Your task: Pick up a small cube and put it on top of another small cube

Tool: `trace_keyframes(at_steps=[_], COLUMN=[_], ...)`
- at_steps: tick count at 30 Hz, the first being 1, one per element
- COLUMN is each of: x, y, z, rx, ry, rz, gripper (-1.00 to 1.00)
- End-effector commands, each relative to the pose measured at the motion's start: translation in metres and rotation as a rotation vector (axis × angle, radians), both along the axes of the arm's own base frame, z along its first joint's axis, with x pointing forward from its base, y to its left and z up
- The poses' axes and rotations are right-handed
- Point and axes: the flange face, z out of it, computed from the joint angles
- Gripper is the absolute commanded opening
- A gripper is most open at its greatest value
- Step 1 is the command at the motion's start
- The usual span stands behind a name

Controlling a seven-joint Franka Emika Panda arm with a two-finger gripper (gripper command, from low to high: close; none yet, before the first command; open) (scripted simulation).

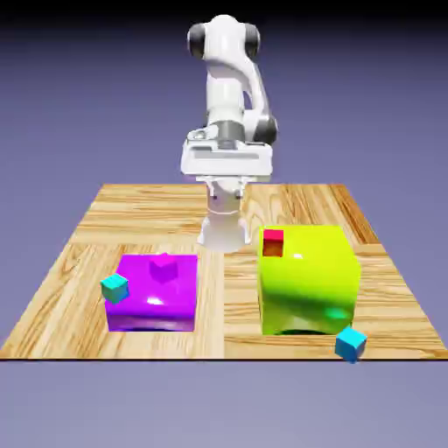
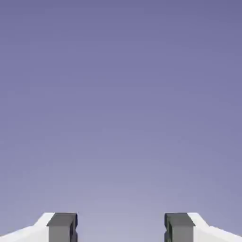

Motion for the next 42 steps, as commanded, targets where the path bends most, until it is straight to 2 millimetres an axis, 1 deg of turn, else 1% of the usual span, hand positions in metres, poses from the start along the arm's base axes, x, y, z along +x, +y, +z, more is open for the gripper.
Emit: trace_keyframes(at_steps=[1, 6, 12, 18, 24, 30, 35, 37, 38, 40, 41, 42], x=[0.010, 0.059, 0.111, 0.155, 0.186, 0.203, 0.207, 0.206, 0.206, 0.187, 0.181, 0.181], y=[0.002, 0.017, 0.044, 0.080, 0.122, 0.169, 0.209, 0.223, 0.223, 0.242, 0.248, 0.248], z=[-0.003, -0.024, -0.061, -0.110, -0.167, -0.230, -0.284, -0.303, -0.303, -0.345, -0.358, -0.358], rx=[0.026, 0.151, 0.286, 0.401, 0.492, 0.554, 0.582, 0.586, 0.586, 0.587, 0.586, 0.586], ry=[0.036, 0.216, 0.442, 0.678, 0.923, 1.177, 1.395, 1.470, 1.470, 1.470, 1.470, 1.470], rz=[-0.018, -0.107, -0.215, -0.322, -0.428, -0.529, -0.608, -0.634, -0.634, -0.633, -0.634, -0.634], gripper=[0.00, 0.00, 0.00, 0.00, 0.00, 0.00, 0.00, 0.00, 0.00, 0.00, 0.00, -1.00])
